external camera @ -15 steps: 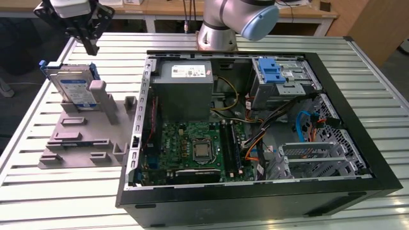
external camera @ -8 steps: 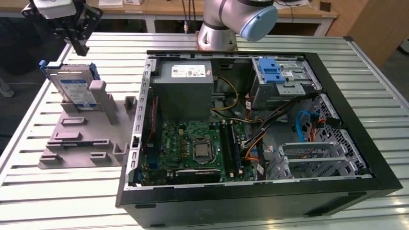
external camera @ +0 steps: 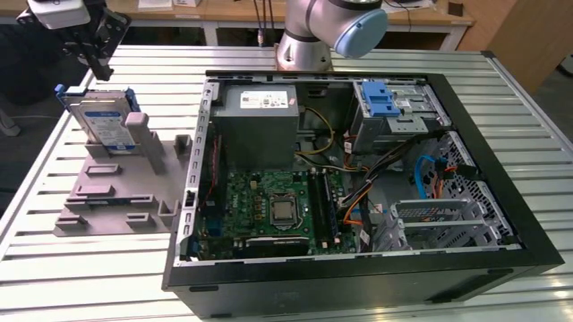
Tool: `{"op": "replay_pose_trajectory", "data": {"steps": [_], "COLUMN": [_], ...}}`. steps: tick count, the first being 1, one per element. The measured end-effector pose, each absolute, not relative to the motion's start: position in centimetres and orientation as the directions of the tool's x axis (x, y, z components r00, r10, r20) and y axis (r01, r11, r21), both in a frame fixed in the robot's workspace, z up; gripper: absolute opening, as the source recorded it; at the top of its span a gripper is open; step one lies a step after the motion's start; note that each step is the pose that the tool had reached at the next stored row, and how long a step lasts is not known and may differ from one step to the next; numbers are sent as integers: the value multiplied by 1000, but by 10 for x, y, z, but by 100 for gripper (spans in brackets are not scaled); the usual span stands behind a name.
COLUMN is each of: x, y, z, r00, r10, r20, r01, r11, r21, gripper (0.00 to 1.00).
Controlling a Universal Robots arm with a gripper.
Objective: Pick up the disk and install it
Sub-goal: 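Reach for the disk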
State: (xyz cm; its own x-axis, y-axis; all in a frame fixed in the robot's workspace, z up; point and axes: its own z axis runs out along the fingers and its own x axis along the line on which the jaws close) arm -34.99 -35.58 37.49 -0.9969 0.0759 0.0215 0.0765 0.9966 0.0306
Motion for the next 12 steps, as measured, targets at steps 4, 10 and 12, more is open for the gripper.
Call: {"op": "replay_pose_trajectory", "data": {"steps": [4, 10, 12], "x": [-358, -368, -371], "y": [-355, -354, -354], "z": [374, 373, 373], "r00": [-997, -997, -997], "r10": [76, 76, 76], "r20": [21, 22, 22], "r01": [77, 77, 77], "r11": [997, 997, 997], "r21": [31, 31, 31], "gripper": [11, 11, 11]}}
